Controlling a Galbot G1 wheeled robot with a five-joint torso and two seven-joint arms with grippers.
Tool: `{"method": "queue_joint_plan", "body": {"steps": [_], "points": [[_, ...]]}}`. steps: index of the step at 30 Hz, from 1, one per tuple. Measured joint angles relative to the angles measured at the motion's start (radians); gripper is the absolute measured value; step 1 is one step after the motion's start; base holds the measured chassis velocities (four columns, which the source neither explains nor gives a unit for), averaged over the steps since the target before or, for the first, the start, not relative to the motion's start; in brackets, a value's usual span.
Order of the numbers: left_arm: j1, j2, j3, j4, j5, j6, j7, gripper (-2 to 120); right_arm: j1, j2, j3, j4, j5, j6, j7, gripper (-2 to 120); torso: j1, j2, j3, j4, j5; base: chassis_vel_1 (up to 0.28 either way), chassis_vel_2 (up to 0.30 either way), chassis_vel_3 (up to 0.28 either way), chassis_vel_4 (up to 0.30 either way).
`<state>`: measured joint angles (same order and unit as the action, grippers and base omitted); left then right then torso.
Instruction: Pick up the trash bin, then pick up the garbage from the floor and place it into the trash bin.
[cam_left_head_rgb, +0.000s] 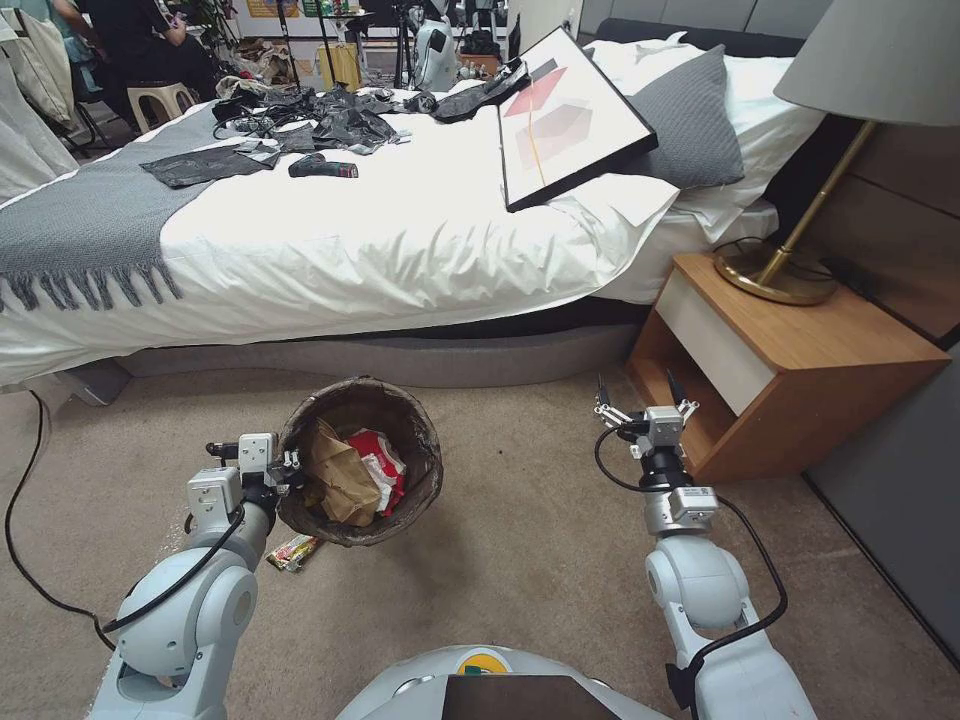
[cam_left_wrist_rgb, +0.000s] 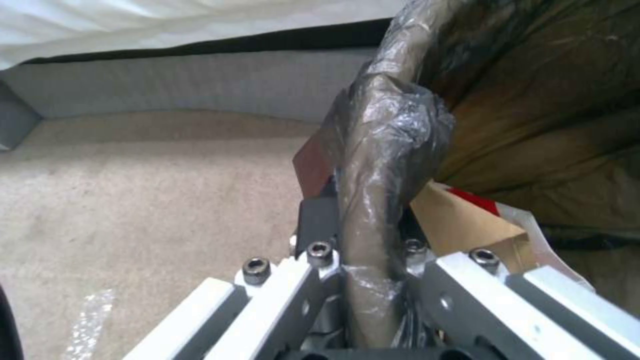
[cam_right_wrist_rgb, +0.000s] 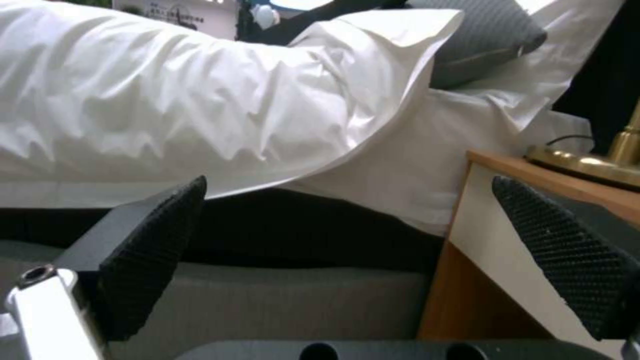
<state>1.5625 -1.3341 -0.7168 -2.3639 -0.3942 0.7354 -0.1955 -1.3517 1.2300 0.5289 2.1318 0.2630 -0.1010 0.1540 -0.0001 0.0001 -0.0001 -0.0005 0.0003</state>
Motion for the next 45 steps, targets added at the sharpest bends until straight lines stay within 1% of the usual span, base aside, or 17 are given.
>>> {"method": "queue_joint_plan", "body": {"steps": [2,3,4,6,7,10,11,17,22,28,45], "points": [[0.0,0.0,0.0,0.0,0.0,0.0,0.001,0,-0.015,0.014,0.009,-0.007,-0.023,0.014,-0.009,100,0.0,0.0,0.0,0.0,-0.0001,0.0,0.0,0.0,0.0],[0.0,0.0,0.001,0.0,0.01,0.0,0.004,0,-0.045,0.049,0.027,-0.023,-0.074,0.053,-0.024,100,0.0,0.0,0.0,0.0003,-0.0003,0.0,0.0,0.0,0.0],[0.0,0.0,0.001,0.0,0.01,0.0,0.004,0,-0.045,0.049,0.027,-0.023,-0.074,0.053,-0.024,100,0.0,0.0,0.0,0.0003,-0.0003,0.0,0.0,0.0,0.0],[0.0,-0.007,0.002,0.003,0.036,0.0,0.011,0,-0.076,0.087,0.041,-0.041,-0.133,0.105,-0.042,100,0.0,0.0,0.0,0.0005,-0.0002,0.017,0.015,0.028,0.019],[0.002,-0.008,0.003,0.004,0.039,0.0,0.013,0,-0.083,0.097,0.044,-0.048,-0.15,0.123,-0.047,100,0.0,0.0,0.0,0.0005,-0.0003,0.033,0.057,0.057,0.039],[0.003,-0.009,0.003,0.004,0.04,0.0,0.015,0,-0.085,0.1,0.045,-0.05,-0.155,0.13,-0.048,100,0.0,0.0,0.0,0.0005,-0.0003,0.041,0.057,0.057,0.052],[0.014,-0.014,0.002,0.003,0.043,-0.004,0.027,0,-0.1,0.146,0.059,-0.09,-0.237,0.23,-0.079,100,0.0,0.0,0.0,0.0005,-0.0004,0.06,0.057,0.05,0.059],[0.017,-0.016,-0.001,0.003,0.055,-0.016,0.034,0,-0.101,0.158,0.056,-0.094,-0.25,0.25,-0.088,100,0.0,0.0,0.0,0.0005,-0.0004,0.064,0.066,0.063,0.068],[0.021,-0.018,0.002,0.002,0.056,-0.016,0.041,0,-0.102,0.162,0.05,-0.098,-0.258,0.248,-0.086,100,0.0,0.0,0.0,0.0004,-0.0004,0.088,0.079,0.077,0.084],[0.012,-0.017,-0.004,0.003,0.056,-0.002,0.021,0,-0.098,0.174,0.04,-0.115,-0.274,0.242,-0.079,100,0.0,0.0,0.0,0.0002,-0.0003,0.073,0.081,0.08,0.083],[0.007,-0.014,-0.009,0.005,0.05,-0.001,0.006,0,-0.092,0.177,0.031,-0.137,-0.284,0.242,-0.076,100,0.0,0.0,0.0,0.0005,-0.0003,0.077,0.08,0.081,0.074]]}}
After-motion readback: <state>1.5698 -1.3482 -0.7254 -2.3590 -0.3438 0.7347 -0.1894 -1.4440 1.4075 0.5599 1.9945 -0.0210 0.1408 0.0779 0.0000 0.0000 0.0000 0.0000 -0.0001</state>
